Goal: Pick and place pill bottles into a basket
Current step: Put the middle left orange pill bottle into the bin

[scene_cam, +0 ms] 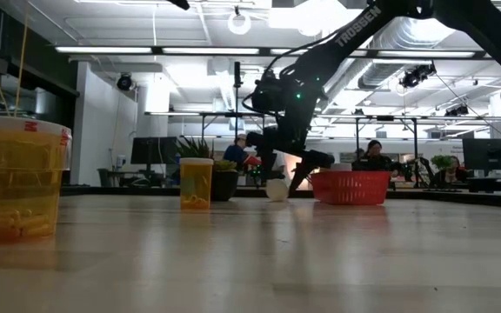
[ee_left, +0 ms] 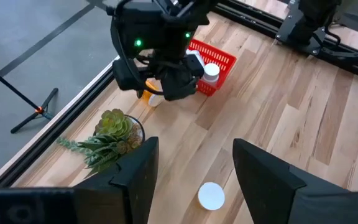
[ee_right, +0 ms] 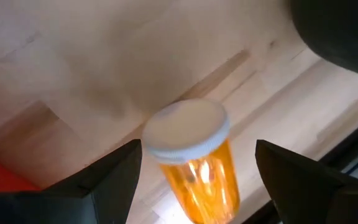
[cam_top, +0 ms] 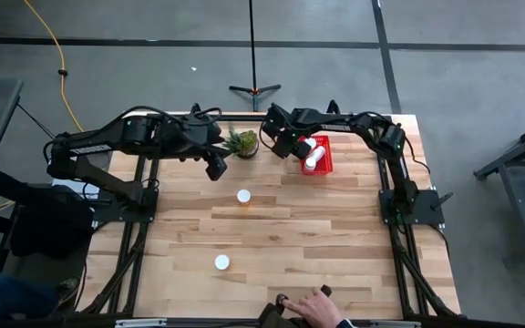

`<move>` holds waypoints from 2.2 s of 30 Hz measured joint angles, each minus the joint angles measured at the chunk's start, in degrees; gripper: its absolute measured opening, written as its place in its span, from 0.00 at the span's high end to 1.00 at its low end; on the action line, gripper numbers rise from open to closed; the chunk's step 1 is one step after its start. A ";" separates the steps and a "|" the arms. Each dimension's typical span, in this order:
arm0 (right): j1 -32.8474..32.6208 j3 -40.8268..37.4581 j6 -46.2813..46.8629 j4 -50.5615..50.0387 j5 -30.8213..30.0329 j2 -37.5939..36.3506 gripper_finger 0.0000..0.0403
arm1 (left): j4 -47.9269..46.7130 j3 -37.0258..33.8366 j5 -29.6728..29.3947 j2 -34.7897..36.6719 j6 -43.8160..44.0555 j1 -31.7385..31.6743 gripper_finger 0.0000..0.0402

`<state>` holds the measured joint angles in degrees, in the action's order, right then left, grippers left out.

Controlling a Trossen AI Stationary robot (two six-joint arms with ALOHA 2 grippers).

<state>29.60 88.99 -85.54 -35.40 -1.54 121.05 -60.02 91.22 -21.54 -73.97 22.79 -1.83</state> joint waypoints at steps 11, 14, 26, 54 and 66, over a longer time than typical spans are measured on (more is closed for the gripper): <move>0.35 0.00 -0.02 -0.04 1.11 0.10 0.24 | 0.33 0.00 -0.04 0.00 0.45 0.00 0.41; 0.44 0.00 0.03 -0.24 1.11 0.12 0.25 | 0.34 0.00 -0.04 0.00 0.46 0.00 0.41; 0.48 0.00 0.08 -1.75 1.18 0.18 0.40 | 0.36 0.00 -0.04 0.00 1.09 0.00 0.41; -4.34 0.07 9.34 -8.27 9.04 0.18 0.50 | 0.34 0.00 0.02 0.00 1.80 0.00 0.41; -6.31 -0.21 14.92 -6.91 12.18 0.18 0.50 | 0.34 0.00 0.04 0.00 1.81 -0.02 0.41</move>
<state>23.29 88.78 -70.62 -42.31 10.63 121.23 -59.68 91.22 -21.50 -73.97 24.60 -1.85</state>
